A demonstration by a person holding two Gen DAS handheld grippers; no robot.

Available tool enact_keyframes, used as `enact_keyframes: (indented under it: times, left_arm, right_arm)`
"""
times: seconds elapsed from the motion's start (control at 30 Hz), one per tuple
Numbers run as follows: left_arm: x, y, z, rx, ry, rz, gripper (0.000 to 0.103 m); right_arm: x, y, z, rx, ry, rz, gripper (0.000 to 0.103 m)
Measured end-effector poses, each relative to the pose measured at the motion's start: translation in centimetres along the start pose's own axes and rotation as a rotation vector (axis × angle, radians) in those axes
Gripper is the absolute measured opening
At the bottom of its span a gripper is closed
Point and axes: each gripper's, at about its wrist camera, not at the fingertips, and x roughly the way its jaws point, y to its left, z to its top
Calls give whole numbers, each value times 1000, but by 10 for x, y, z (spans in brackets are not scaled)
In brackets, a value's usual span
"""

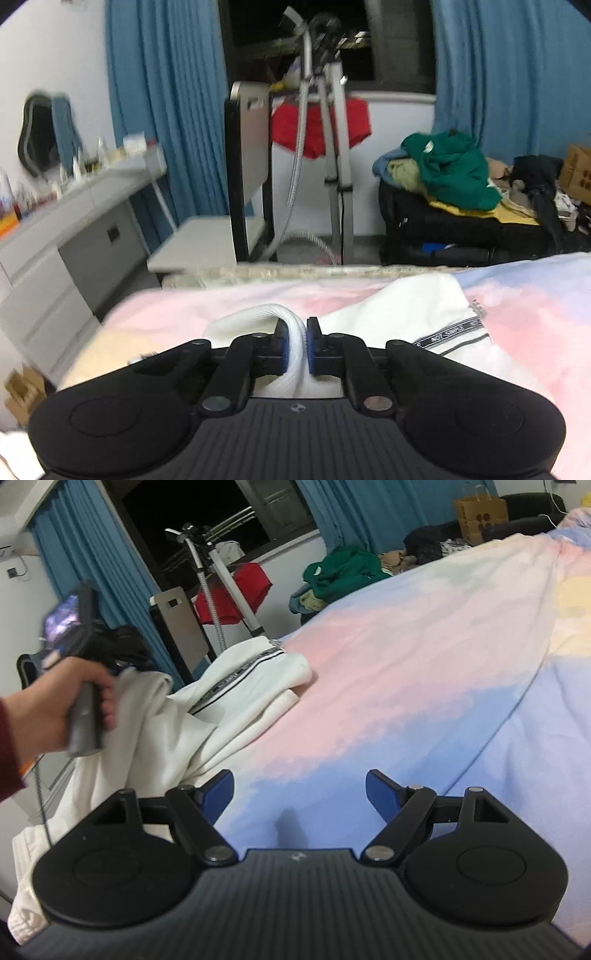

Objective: Fold clothes

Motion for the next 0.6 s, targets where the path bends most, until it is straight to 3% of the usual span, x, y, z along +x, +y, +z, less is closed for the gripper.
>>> enact_keyframes:
  times: [0.2, 0.37, 0.5, 0.6]
  left_arm:
    - [-113, 4, -38, 62, -163, -137, 6]
    - [-212, 13, -106, 99, -236, -287, 6]
    - [-251, 17, -171, 50, -160, -404, 6]
    - [-246, 20, -206, -43, -105, -423, 6]
  right_arm:
    - [-10, 7, -4, -33, -27, 10, 80]
    - [-25, 11, -3, -32, -54, 32, 80]
    - [-41, 11, 0, -20, -79, 66, 80]
    - [-51, 7, 3, 11, -85, 99, 80]
